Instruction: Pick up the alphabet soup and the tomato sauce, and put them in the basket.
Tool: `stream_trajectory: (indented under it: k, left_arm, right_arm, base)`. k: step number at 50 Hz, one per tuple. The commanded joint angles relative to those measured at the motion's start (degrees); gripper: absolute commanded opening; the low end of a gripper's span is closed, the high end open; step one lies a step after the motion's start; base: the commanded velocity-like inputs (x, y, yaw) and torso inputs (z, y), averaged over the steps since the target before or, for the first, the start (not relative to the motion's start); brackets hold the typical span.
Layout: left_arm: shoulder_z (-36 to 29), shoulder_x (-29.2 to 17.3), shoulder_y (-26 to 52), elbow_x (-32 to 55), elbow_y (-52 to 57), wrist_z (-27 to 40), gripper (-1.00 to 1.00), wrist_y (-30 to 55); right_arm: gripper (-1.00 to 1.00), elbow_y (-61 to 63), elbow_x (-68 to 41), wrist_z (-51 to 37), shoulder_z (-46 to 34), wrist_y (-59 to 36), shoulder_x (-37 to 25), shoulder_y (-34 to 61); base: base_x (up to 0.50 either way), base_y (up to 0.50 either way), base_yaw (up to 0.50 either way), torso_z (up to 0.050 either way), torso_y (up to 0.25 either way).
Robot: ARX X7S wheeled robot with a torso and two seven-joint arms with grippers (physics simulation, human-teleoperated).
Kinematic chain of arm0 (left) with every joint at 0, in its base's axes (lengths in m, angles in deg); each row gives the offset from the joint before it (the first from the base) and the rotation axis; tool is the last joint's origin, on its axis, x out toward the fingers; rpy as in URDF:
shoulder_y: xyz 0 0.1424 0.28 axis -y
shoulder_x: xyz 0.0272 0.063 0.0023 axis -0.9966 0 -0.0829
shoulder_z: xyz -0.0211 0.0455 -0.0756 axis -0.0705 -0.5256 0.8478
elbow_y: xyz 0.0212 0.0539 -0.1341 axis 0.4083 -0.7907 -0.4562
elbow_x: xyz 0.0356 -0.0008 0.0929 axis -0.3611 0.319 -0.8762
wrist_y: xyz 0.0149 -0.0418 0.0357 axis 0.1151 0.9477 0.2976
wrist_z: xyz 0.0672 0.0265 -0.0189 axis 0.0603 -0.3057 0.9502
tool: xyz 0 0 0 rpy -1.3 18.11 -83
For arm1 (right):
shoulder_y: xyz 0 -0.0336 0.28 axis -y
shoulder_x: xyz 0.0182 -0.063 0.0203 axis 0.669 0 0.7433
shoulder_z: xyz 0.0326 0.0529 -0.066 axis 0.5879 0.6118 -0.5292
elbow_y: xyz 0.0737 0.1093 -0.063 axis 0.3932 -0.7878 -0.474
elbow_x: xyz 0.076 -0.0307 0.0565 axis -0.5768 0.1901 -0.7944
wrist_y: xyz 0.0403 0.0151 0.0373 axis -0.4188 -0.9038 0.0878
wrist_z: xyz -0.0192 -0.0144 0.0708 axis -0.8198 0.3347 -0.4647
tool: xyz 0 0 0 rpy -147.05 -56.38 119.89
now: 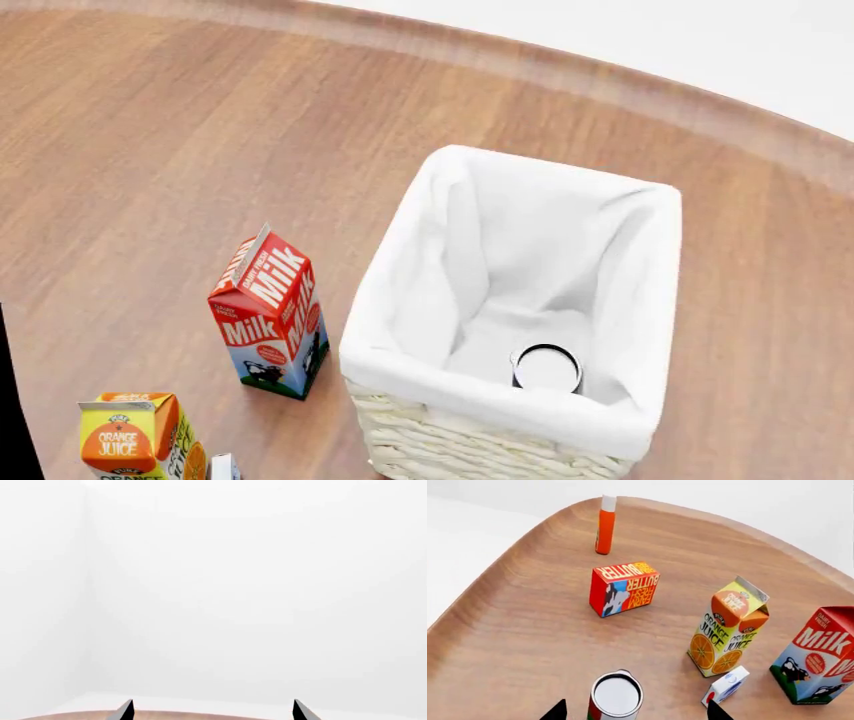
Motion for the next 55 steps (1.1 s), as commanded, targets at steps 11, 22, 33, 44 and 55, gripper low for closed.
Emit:
stream_trajectory:
  k: [11,22,33,44,55]
  left_arm:
    - [-2.5,-0.8,2.3,-0.2,-0.1,0.8,1.0,-1.3]
    - [-3.7,-1.0,3.2,-0.4,-0.2,1.2,1.0,-1.8]
    - [-4.6,-1.1,4.2,-0.3,-0.1,1.5,1.0,-2.1]
    - [-6.0,-1.4,5.7,-0.2,0.0,1.9,1.0,-2.4]
    - [-7.2,-1.6,6.5,-0.4,-0.1,2.2,1.0,-2.8]
  right_arm:
    - [1.0,-4.2,-5.5,-0.9,1.5,-4.4,5.3,0.2]
    - [1.0,-7.5,-5.9,-0.3,1.4,-3.2,7.3,0.1]
    - [1.0,-10.8,-5.9,-0.3,1.4,-2.4,9.4,0.1]
    - [1.0,-14.9,-5.5,0.2,0.6,-1.5,11.6,-0.1]
    - [1.0,-19.5,-5.3,0.8,-0.1,-0.8,14.2,-0.2]
  base:
    - [0.0,0.0,0.0,0.0,0.0]
    - [0.0,0.0,0.0,0.0,0.0]
    - [0.0,0.0,0.0,0.0,0.0]
    - [0.0,0.0,0.0,0.0,0.0]
    - [0.0,0.0,0.0,0.0,0.0]
